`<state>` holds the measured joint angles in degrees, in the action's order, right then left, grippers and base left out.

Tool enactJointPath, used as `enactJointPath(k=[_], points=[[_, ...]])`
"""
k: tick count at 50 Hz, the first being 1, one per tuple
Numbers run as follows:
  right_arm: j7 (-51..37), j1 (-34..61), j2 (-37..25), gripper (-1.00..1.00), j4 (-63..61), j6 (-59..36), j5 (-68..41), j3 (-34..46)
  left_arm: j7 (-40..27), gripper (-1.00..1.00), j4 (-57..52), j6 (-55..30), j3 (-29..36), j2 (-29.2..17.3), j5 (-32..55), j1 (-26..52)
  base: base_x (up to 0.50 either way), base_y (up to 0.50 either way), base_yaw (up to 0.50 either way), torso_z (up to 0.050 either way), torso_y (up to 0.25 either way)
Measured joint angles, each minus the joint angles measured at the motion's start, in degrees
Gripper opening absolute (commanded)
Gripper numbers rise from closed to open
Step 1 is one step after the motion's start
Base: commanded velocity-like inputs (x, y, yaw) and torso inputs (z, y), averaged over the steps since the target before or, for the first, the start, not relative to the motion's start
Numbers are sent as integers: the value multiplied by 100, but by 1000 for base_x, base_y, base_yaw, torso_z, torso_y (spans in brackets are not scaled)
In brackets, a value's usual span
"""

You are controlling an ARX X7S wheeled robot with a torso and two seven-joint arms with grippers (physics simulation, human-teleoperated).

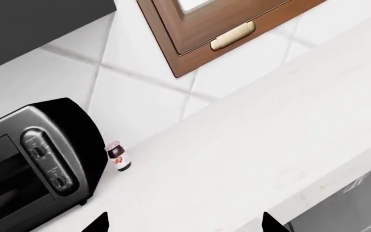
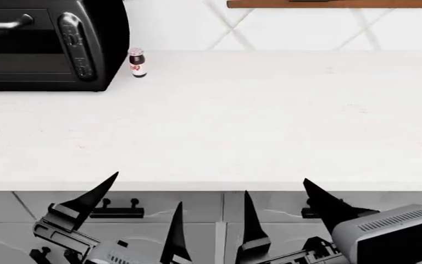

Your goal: Pick the canned food and peanut butter from the counter and place them in the cabinets closest to them.

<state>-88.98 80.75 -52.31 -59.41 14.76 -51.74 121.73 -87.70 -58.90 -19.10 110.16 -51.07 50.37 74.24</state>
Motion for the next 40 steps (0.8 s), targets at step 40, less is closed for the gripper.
enactJointPath(k=[40], points=[[113, -144, -71, 100, 13, -63, -27, -172, 328, 100, -66, 868, -190, -738, 605, 362, -14, -500, 0, 0, 0]])
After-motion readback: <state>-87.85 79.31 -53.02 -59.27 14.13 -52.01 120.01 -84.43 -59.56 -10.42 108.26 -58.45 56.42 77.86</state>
